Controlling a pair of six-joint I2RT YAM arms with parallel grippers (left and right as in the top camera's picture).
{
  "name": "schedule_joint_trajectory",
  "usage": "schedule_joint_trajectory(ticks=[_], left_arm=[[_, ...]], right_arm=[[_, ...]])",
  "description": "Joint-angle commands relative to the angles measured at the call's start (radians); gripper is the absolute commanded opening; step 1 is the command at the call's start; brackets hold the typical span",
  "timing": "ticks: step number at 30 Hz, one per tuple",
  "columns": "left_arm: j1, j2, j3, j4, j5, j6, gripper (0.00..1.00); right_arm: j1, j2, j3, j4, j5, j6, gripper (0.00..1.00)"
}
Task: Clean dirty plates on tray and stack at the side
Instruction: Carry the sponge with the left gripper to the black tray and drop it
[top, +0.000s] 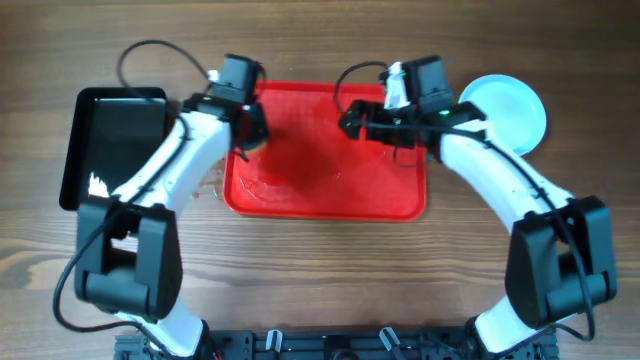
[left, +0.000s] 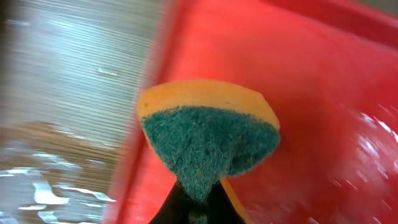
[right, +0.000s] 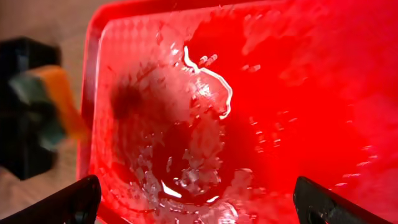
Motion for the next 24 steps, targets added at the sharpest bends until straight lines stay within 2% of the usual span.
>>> schedule_joint_trajectory(ticks=[1,10,18,21,22,23,24], left_arm=[[0.14,-0.081,0.01,-0.004,-0.051,-0.01,0.04],[0.418,-0.047,0.009,0.001,-0.036,-0.01,0.05],[0.562,0.043,0.008,0.005,-0.036,-0.01,0.06],[0.609,0.079,0.008,0.009,-0.035,-0.01,0.09],[0.622,0.084,0.008,0.01,-0.031,-0.01,0.14],[0.635,0.085,0.008,0.01,-0.014,-0.01,0.27],[0.643,0.085,0.008,0.012,0.003,-0.01,0.46]], right_arm=[[0.068,0.022,-0.003,0.002,0.175,0.089,1.0],[0.09,0.076,-0.003,0.013,0.204,0.134,1.0],[0.09,0.124,-0.003,0.02,0.203,0.135,1.0],[0.09,0.128,-0.003,0.021,0.203,0.135,1.0],[0.09,0.128,-0.003,0.022,0.204,0.135,1.0],[0.09,0.128,-0.003,0.024,0.203,0.135,1.0],[0.09,0.128,-0.003,0.025,0.203,0.135,1.0]])
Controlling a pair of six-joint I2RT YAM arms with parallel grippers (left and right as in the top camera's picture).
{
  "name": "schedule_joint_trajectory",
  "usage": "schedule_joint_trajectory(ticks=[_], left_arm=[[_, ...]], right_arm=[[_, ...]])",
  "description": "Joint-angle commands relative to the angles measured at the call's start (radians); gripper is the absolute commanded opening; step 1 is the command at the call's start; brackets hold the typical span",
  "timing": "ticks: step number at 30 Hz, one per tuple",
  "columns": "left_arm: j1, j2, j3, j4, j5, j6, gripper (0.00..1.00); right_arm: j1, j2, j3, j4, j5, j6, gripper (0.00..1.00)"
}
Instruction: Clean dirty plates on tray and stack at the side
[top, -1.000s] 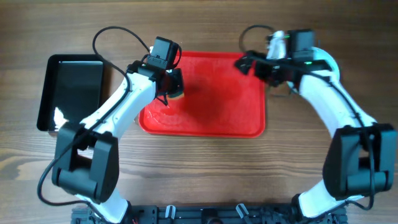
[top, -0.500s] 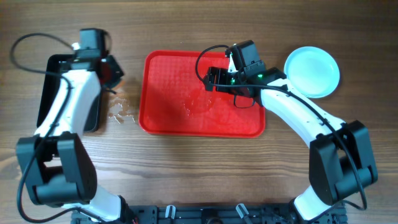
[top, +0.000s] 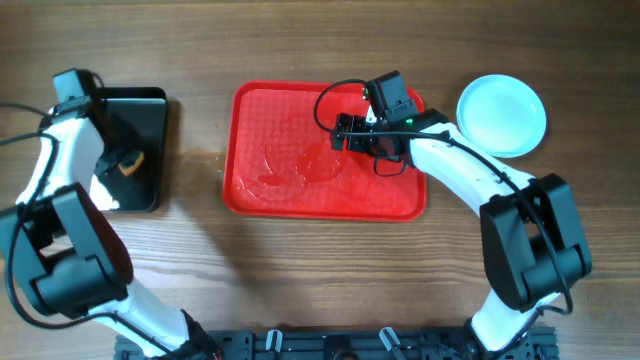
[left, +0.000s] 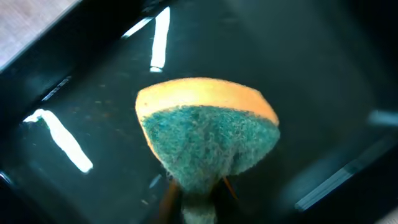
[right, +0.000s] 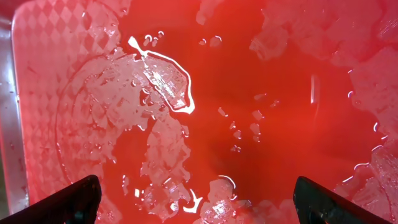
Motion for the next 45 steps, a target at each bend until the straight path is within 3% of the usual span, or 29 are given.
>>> schedule_joint_trajectory(ticks=[1,2,9,16,22,25,27,32,38,45], left_arm=[[0.05,0.012,0.008,0.012,0.061,-0.01,0.68],[0.058,0.011,0.008,0.016,0.095,-0.01,0.77],[0.071,-0.033,0.008,0.026,0.266,-0.01,0.87],[0.067,-0.255,0.008,-0.001,0.337,-0.011,0.79],[0.067,-0.488,0.008,-0.159,0.529,-0.01,0.76],[0.067,-0.573,0.008,-0.241,0.596,-0.011,0.79],[0.067,-0.61,0.008,-0.304,0.596,-0.01,1.0],[0.067,-0.635,0.008,-0.443,0.597,-0.01,1.0],[0.067,-0.632,0.008,-0.465,0.596,-0.01,1.0],[0.067,-0.632,0.008,-0.465,0.596,-0.01,1.0]], right_arm=[[0.0,0.019,-0.003,0.01,0.018,0.014,1.0],[0.0,0.019,-0.003,0.01,0.018,0.014,1.0],[0.0,0.019,-0.003,0.02,0.018,0.011,1.0],[0.0,0.018,-0.002,0.02,-0.012,-0.016,1.0],[0.0,-0.045,-0.002,-0.008,-0.1,-0.068,1.0],[0.0,-0.146,-0.002,-0.072,-0.094,-0.097,1.0],[0.0,-0.234,-0.002,-0.136,-0.068,-0.111,1.0],[0.013,-0.484,-0.002,-0.402,0.065,-0.109,1.0],[0.1,-0.681,-0.003,-0.648,0.105,-0.112,1.0],[0.131,-0.726,-0.003,-0.727,0.104,-0.109,1.0]])
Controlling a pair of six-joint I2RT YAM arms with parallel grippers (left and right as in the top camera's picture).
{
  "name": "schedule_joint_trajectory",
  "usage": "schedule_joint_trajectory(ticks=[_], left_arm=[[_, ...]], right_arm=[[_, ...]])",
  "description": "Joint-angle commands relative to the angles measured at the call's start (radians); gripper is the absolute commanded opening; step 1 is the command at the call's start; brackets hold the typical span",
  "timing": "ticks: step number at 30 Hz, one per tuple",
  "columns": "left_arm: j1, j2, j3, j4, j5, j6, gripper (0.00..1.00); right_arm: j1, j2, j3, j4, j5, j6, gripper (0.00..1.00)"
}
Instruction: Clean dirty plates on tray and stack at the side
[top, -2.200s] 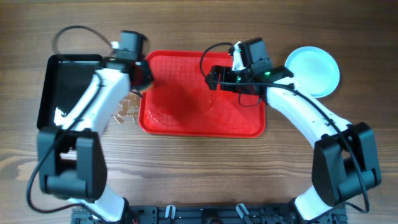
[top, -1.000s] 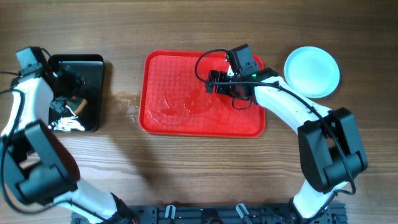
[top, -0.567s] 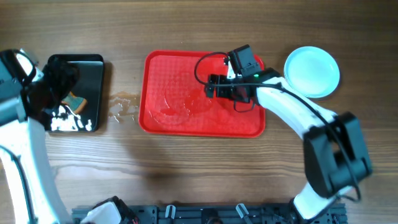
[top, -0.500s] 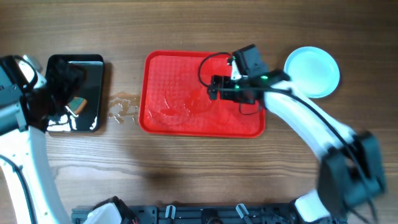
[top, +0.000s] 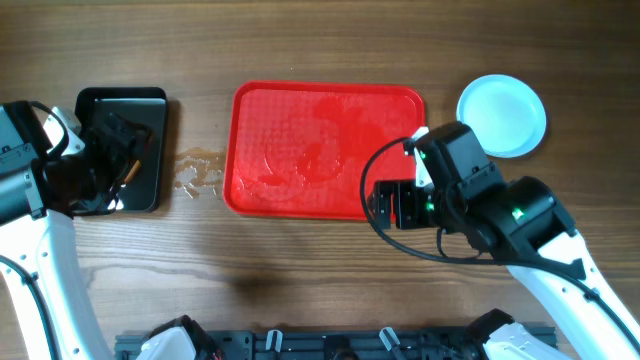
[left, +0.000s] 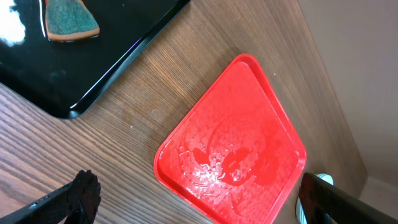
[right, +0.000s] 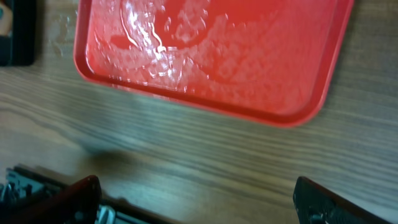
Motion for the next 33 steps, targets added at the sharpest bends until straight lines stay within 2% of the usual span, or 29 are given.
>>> schedule_joint_trajectory(ticks=[1,14,20,25,29,33], left_arm=[[-0.003,-0.005,0.005,-0.001,0.019,0.002,1.0],[-0.003,-0.005,0.005,-0.001,0.019,0.002,1.0],[-0.003,-0.005,0.005,-0.001,0.019,0.002,1.0],[-0.003,-0.005,0.005,-0.001,0.019,0.002,1.0],[-0.003,-0.005,0.005,-0.001,0.019,0.002,1.0],[-0.003,-0.005,0.005,-0.001,0.019,0.002,1.0]], right_arm=[[0.004,-0.005,0.006,0.004,0.033,-0.011,1.0],[0.004,0.028,0.006,-0.037,0.057,-0.03,1.0],[0.004,0.033,0.006,-0.013,0.082,-0.119,1.0],[0.002,-0.028,-0.033,0.147,0.096,-0.279,1.0],[-0.05,-0.145,-0.178,0.334,0.084,-0.277,1.0],[-0.177,-0.306,-0.399,0.58,-0.009,-0.272,1.0]])
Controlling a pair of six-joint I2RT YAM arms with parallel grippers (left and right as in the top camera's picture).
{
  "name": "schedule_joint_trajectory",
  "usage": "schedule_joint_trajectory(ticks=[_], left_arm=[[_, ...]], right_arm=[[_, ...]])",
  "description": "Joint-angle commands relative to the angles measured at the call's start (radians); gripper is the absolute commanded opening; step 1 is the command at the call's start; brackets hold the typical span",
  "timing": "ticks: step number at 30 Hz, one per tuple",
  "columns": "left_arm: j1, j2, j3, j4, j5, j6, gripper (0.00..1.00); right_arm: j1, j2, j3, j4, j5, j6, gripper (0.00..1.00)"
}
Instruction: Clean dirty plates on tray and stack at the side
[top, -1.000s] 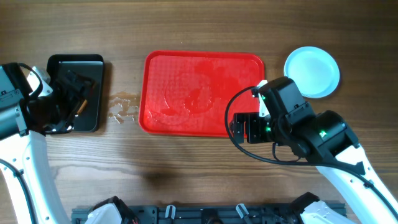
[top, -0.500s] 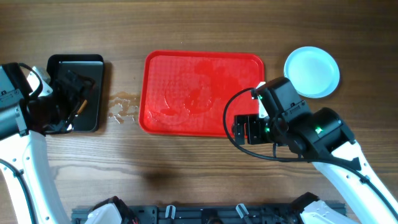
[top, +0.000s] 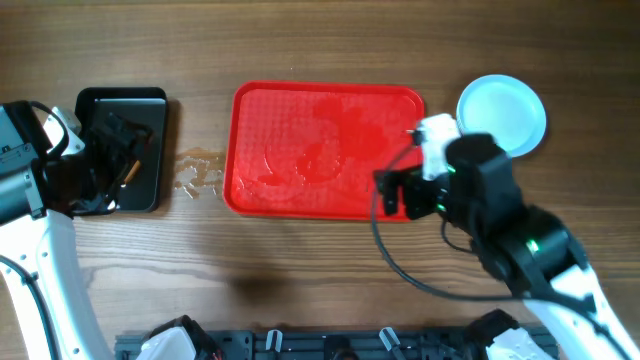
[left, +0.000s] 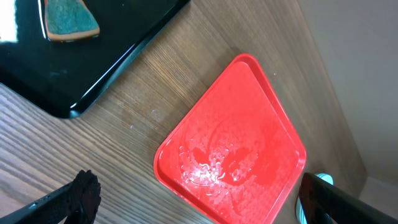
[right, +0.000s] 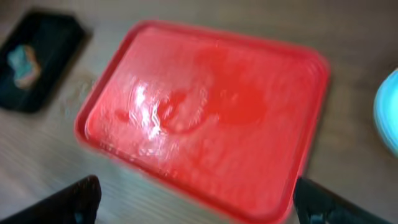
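The red tray (top: 325, 150) lies wet at the table's middle, with no plate on it. A pale blue plate (top: 502, 115) sits on the wood just right of the tray and shows at the edge of the right wrist view (right: 388, 112). The orange and green sponge (left: 68, 22) lies in the black tray (top: 140, 100) at the left. My left gripper (left: 199, 199) is open and high above the black tray's near side. My right gripper (right: 199, 199) is open and empty, raised over the red tray's front right corner (top: 395, 195).
A small puddle of water (top: 195, 170) lies on the wood between the black tray and the red tray. Bare wooden table runs along the front. A black rail (top: 330, 345) lines the near edge.
My right arm has shifted a little to the right and tilted, so its view now takes in the whole red tray, the black tray and the plate's edge. The left arm has not moved.
My left gripper was shut on the sponge at the red tray's left edge, the right open over the tray. Then the sponge was over the black tray. Later it lay there, my left gripper open and high, my right back at the tray's front, as now.
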Motion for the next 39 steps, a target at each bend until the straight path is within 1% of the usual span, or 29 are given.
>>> schedule_joint_trajectory(ticks=[1,3,4,6,9,12,16,19,25,29,32,35,36,39], left_arm=[[-0.003,-0.005,0.005,0.0,0.019,0.002,1.0],[-0.003,-0.005,0.005,0.0,0.019,0.002,1.0],[-0.003,-0.005,0.005,0.0,0.019,0.002,1.0],[-0.003,-0.005,0.005,0.0,0.019,0.002,1.0],[-0.003,-0.005,0.005,0.0,0.019,0.002,1.0],[-0.003,-0.005,0.005,0.0,0.019,0.002,1.0],[-0.003,-0.005,0.005,0.0,0.019,0.002,1.0],[-0.003,-0.005,0.005,0.0,0.019,0.002,1.0],[-0.003,-0.005,0.005,0.0,0.019,0.002,1.0],[-0.003,-0.005,0.005,0.0,0.019,0.002,1.0],[-0.003,-0.005,0.005,0.0,0.019,0.002,1.0],[-0.003,-0.005,0.005,0.0,0.019,0.002,1.0],[-0.003,-0.005,0.005,0.0,0.019,0.002,1.0],[-0.003,-0.005,0.005,0.0,0.019,0.002,1.0]], right_arm=[[-0.123,-0.151,-0.191,0.169,-0.099,-0.028,1.0],[-0.182,-0.221,-0.268,0.252,-0.143,-0.027,1.0],[-0.244,-0.287,-0.335,0.32,-0.187,-0.027,1.0],[-0.33,-0.379,-0.417,0.391,-0.238,-0.014,1.0],[-0.434,-0.503,-0.508,0.445,-0.243,0.055,1.0],[-0.506,-0.615,-0.58,0.463,-0.244,0.085,1.0],[-0.528,-0.762,-0.692,0.55,-0.235,0.092,1.0],[-0.528,-0.847,-0.781,0.646,-0.235,0.095,1.0],[-0.528,-0.945,-0.921,0.808,-0.211,0.093,1.0],[-0.527,-0.957,-0.931,0.791,-0.142,0.075,1.0],[-0.527,-0.957,-0.931,0.778,-0.116,-0.016,1.0],[-0.527,-0.957,-0.931,0.679,-0.036,-0.061,1.0],[-0.528,-0.957,-0.93,0.678,-0.018,-0.067,1.0],[-0.528,-0.957,-0.93,0.678,-0.009,-0.158,1.0]])
